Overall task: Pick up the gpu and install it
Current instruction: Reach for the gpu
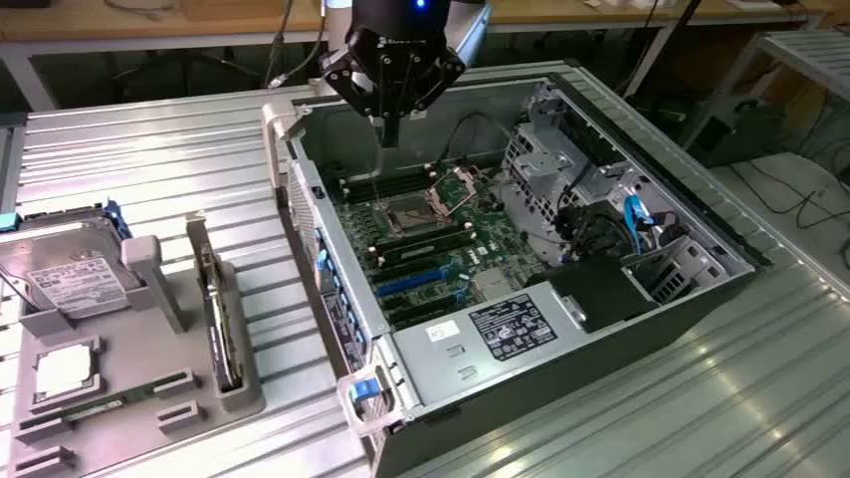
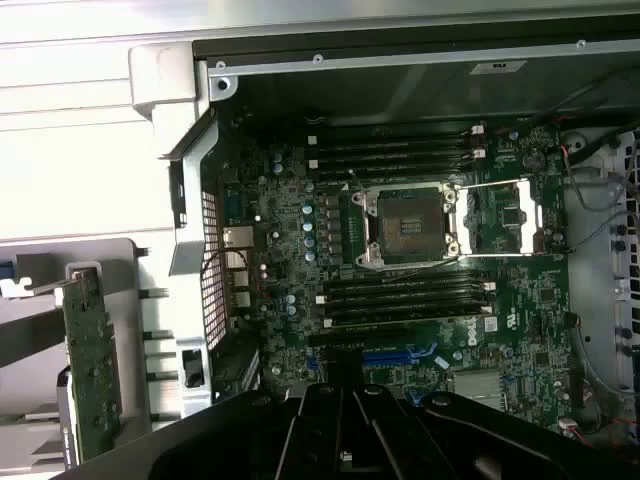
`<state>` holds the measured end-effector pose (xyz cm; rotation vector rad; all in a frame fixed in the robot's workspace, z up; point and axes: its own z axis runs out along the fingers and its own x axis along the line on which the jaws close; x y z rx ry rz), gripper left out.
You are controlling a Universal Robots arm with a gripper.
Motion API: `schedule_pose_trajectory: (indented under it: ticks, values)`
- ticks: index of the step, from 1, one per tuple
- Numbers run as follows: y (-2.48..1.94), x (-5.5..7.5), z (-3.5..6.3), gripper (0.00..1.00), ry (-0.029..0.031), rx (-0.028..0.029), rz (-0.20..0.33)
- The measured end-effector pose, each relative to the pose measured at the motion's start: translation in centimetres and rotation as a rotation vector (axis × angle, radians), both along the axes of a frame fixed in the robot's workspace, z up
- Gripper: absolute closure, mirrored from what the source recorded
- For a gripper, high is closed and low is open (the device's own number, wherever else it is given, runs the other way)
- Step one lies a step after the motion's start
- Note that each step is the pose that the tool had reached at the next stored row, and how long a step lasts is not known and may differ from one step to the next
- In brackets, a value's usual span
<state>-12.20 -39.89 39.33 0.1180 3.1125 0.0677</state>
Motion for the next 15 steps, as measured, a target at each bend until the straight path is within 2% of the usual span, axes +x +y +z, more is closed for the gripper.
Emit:
schedule_pose_trajectory:
  ticks: [15]
  values:
    - [-0.06,-0.5,0.0,0.89,0.0,0.0,0.0]
